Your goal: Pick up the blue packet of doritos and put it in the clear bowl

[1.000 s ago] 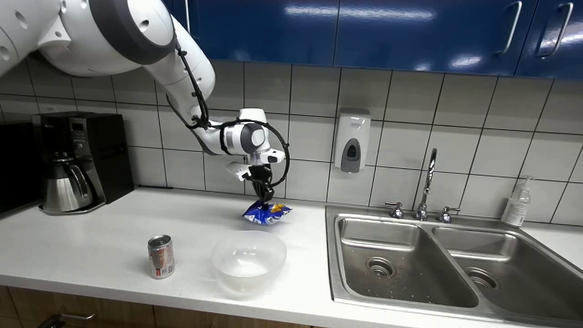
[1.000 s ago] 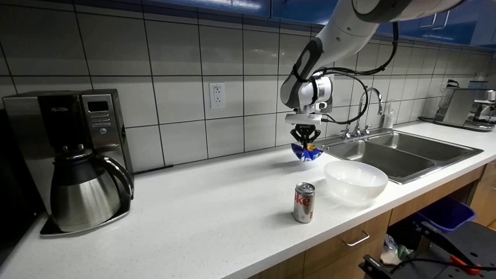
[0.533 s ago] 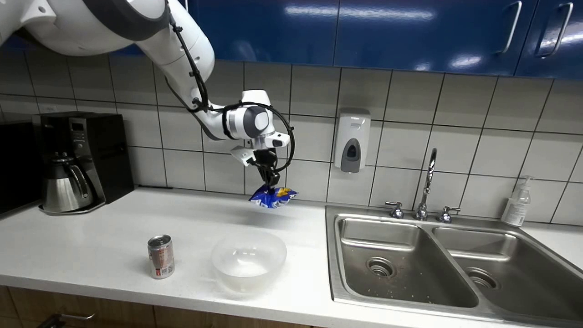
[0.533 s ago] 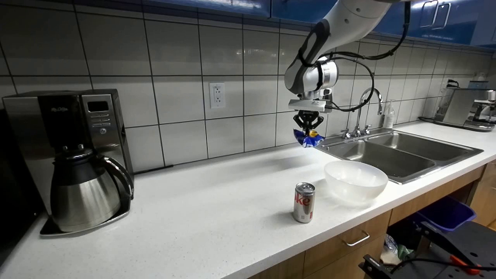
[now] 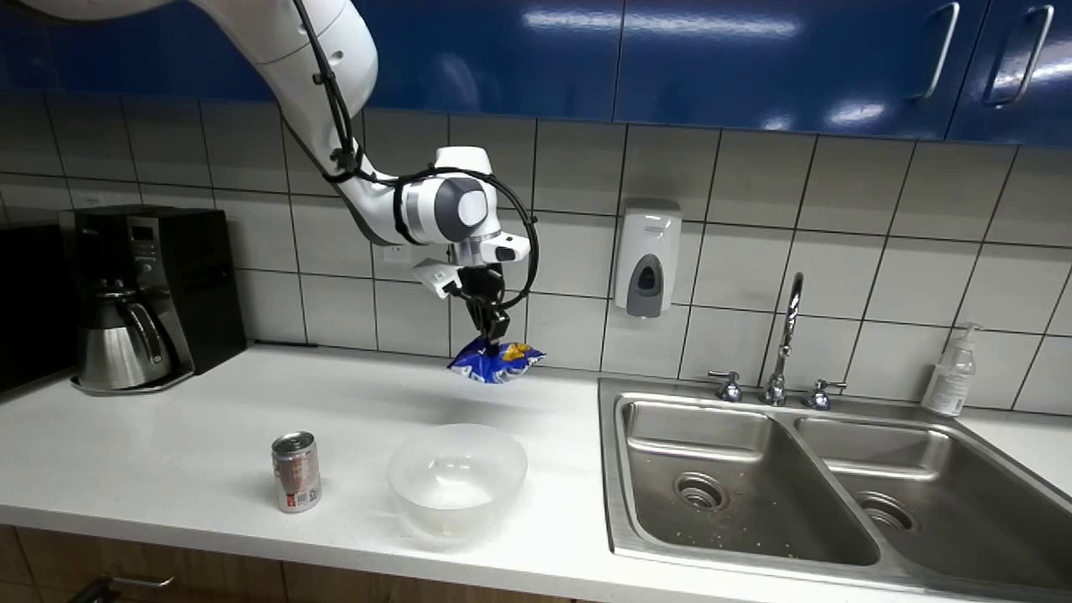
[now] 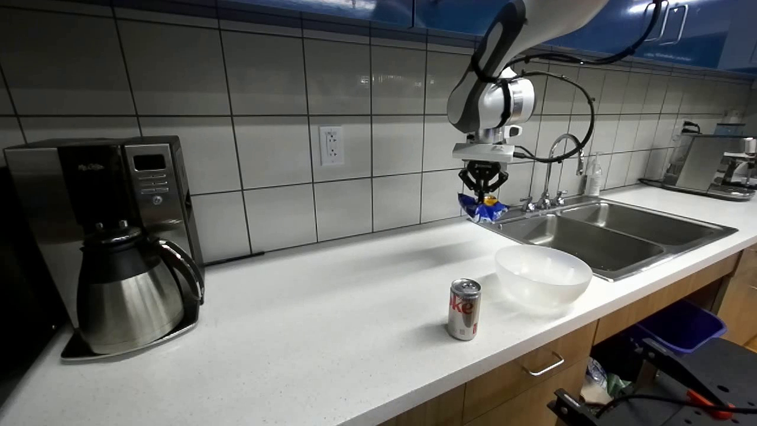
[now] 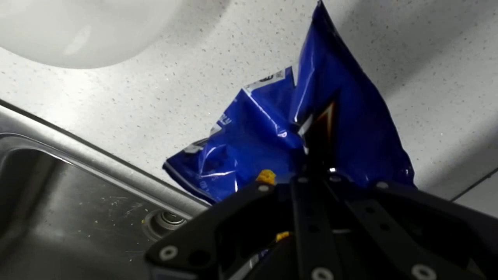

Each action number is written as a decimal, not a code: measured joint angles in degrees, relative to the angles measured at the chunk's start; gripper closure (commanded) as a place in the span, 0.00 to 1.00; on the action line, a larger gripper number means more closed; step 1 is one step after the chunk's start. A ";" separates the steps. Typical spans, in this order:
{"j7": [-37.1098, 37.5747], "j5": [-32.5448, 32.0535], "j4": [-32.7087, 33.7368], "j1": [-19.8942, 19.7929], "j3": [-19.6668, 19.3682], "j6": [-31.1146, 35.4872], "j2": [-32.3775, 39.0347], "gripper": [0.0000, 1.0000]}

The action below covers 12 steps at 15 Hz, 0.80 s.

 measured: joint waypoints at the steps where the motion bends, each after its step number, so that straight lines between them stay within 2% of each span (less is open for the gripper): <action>1: 0.00 -0.43 -2.10 0.23 -0.11 0.17 -1.39 1.00; 6: 0.01 -4.08 -11.49 1.23 -0.96 0.66 -7.72 1.00; 12: 1.69 -12.60 -19.96 2.92 -3.03 1.12 -12.13 1.00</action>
